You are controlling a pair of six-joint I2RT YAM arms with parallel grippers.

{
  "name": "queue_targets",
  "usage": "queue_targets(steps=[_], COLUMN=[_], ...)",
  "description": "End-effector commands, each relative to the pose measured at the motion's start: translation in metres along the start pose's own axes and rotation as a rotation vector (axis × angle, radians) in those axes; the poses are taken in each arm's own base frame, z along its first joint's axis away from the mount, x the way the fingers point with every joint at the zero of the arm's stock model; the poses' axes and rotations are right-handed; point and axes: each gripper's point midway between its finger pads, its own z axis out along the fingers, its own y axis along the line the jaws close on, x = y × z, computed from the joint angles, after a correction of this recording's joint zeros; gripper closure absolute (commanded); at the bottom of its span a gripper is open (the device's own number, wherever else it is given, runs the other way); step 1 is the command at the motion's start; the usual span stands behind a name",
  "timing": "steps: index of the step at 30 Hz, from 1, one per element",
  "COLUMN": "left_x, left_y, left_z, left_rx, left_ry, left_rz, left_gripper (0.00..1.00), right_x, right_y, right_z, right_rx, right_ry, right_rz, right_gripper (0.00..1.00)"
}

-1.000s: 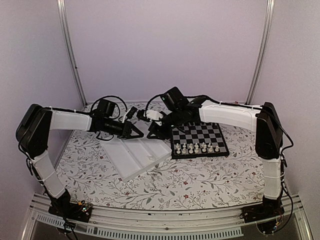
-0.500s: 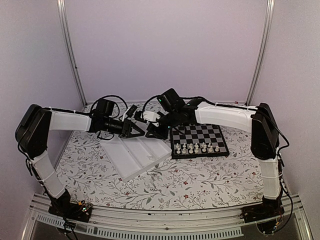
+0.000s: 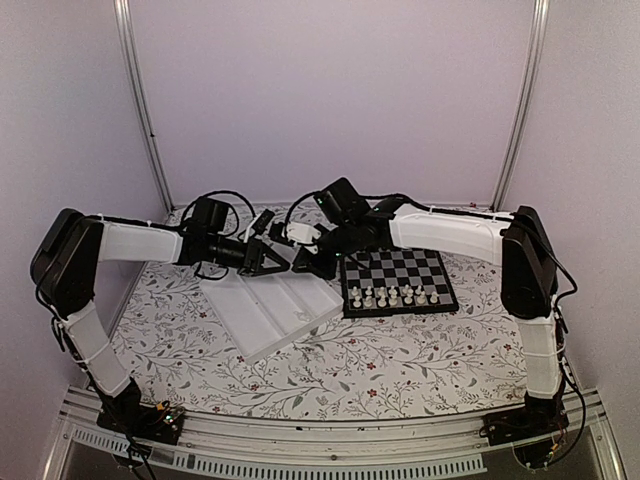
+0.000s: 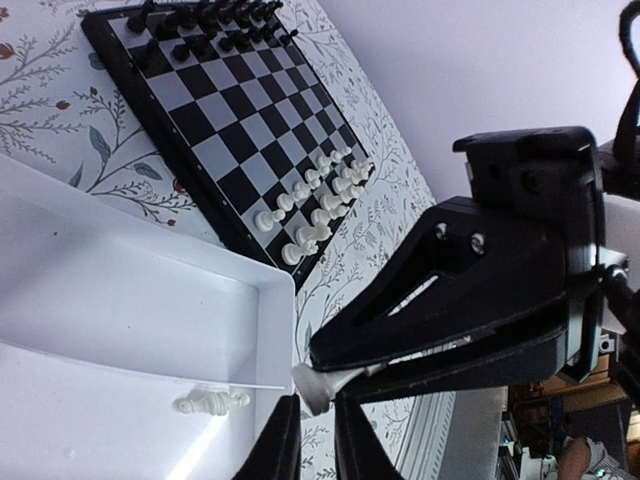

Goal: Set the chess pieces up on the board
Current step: Place the chess piece on the chessboard.

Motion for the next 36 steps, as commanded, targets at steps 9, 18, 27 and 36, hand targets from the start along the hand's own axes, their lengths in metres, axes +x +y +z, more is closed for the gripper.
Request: queue_targets(steps=[9, 18, 27, 36], left_x=[-0.008, -0.011, -0.013, -0.013], left_y=[-0.009, -0.005, -0.01, -0.009], left_z=[-0.012, -0.016, -0.018, -0.019], left_rx=[-0.078, -0.13, -0.114, -0.132], left_ry=[-0.028, -0.024, -0.029, -0.027], left_rz=[0.081, 0.096, 0.108, 0.114], left_gripper=[0.69, 0.68, 0.68, 0.68], right_x=[0.052, 0.182, 0.282, 0.315], right_y=[-0.007, -0.03, -0.013, -0.018], right_z=[-0.056, -0.184, -0.233, -0.205], right_rx=[0.032, 0.076, -0.043, -0.1], right_ry=[0.119, 0.365, 0.653, 0.756], right_rz=[0.007, 0.16, 0.268, 0.341], right_gripper=[0.98, 0.97, 0.96, 0.94])
